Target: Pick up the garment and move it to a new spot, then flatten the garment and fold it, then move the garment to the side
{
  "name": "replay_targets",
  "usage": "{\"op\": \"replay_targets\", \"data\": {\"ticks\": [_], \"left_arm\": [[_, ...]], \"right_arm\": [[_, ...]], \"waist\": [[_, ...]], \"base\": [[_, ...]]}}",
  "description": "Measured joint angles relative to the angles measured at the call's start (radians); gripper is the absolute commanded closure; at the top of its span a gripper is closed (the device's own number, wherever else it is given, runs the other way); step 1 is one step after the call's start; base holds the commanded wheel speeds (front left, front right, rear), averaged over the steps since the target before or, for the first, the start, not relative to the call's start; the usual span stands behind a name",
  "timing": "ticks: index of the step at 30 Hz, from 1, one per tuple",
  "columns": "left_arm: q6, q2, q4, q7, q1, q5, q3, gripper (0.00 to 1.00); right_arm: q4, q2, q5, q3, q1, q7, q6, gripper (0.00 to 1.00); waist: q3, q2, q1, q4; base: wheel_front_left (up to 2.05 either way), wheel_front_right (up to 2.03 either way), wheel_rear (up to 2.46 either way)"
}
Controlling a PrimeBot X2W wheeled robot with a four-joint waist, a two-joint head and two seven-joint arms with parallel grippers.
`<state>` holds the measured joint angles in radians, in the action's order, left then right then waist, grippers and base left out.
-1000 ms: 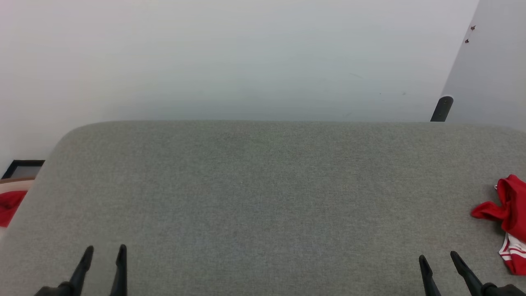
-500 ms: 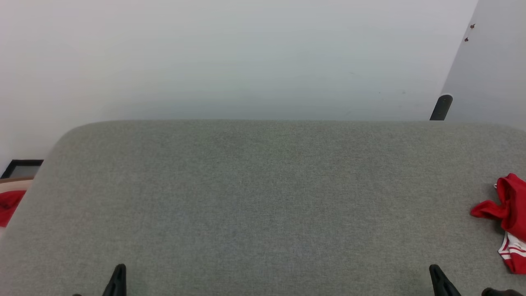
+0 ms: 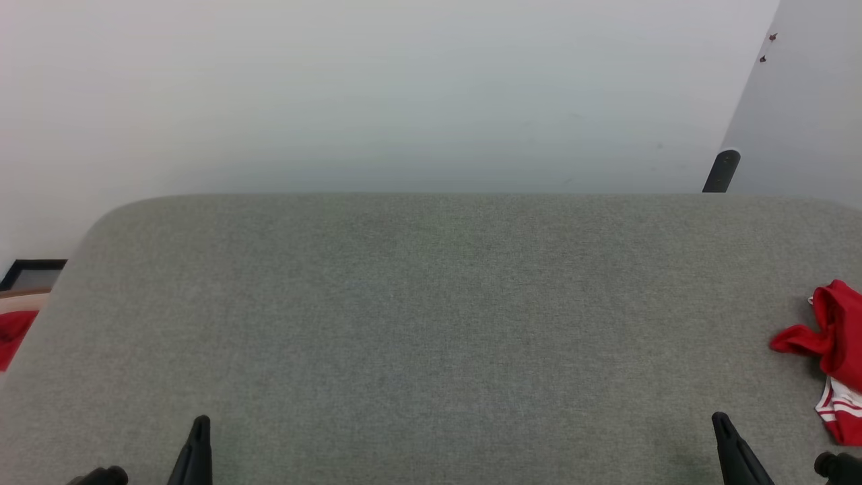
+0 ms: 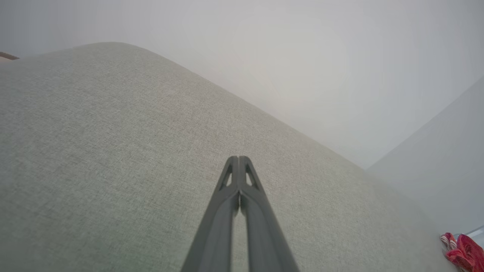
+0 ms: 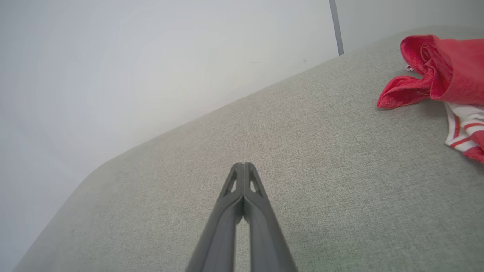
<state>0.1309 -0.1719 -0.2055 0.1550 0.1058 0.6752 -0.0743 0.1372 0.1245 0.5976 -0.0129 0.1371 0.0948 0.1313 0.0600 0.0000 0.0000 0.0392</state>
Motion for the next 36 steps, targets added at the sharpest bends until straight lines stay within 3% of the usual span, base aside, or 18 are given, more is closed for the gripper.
{"op": "replay_targets", "data": {"ticks": [36], "left_arm": [[0.0, 0.056, -0.018, -0.123, -0.095, 0.426, -0.019, 1.0]], "right_arm": [[0.048, -0.022, 0.47, 0.042, -0.11, -0.083, 0.0, 1.0]], "waist": [[-0.022, 0.0, 0.0, -0.014]], "base": [[0.0, 0.0, 0.0]]}}
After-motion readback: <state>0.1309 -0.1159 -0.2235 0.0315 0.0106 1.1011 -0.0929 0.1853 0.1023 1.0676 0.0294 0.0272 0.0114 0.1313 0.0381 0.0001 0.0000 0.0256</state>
